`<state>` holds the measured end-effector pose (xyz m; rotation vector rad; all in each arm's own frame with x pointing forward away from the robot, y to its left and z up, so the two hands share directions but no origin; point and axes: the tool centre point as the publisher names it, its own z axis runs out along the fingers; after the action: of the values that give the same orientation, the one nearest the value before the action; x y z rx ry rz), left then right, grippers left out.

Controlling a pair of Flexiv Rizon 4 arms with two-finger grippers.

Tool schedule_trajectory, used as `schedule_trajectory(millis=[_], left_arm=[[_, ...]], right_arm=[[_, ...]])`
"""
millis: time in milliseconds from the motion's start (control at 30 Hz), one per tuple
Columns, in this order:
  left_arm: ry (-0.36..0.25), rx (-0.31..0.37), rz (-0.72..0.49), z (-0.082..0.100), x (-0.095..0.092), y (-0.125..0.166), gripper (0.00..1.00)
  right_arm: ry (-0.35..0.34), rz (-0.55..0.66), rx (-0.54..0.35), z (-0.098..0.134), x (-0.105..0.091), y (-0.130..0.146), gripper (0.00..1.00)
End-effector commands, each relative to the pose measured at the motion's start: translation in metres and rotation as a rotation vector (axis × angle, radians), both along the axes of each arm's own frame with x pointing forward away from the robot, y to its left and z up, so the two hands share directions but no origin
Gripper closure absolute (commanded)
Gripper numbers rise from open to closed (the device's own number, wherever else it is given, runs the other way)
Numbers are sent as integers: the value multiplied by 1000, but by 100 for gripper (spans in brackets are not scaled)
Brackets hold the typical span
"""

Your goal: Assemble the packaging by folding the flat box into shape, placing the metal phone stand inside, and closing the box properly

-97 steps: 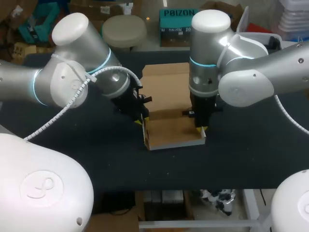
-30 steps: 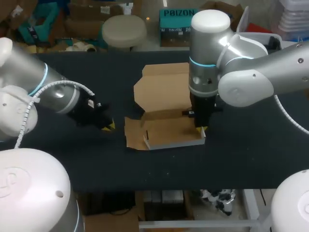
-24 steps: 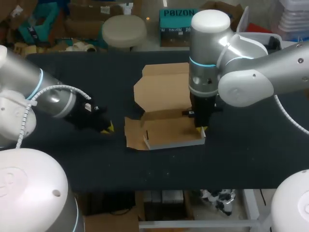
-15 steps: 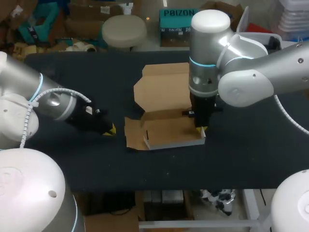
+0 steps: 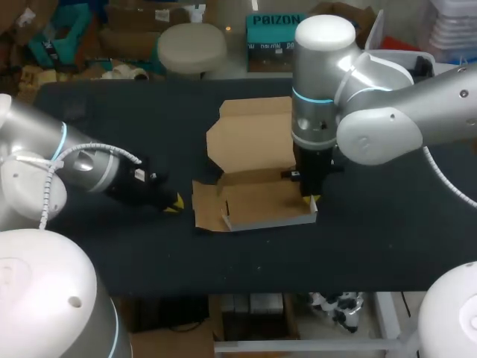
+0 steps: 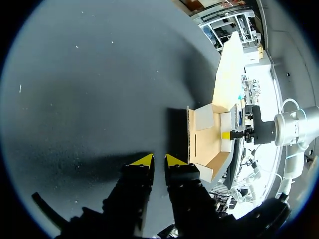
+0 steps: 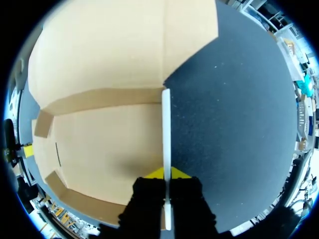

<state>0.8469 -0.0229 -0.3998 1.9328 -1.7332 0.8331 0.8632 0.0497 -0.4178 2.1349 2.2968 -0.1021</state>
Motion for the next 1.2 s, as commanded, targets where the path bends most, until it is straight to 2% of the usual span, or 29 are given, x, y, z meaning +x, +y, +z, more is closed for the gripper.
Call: schedule_trajectory(millis=[33, 533, 1200], left_arm=[[-8, -23, -6, -8, 2, -4, 83], [-14, -102, -30, -15, 6, -19, 85], [-62, -146, -81, 4, 11, -54, 87]], right_arm=[[4, 0, -4, 0, 1, 2, 100], [4, 0, -4, 0, 1, 2, 100], [4, 0, -4, 0, 1, 2, 100]])
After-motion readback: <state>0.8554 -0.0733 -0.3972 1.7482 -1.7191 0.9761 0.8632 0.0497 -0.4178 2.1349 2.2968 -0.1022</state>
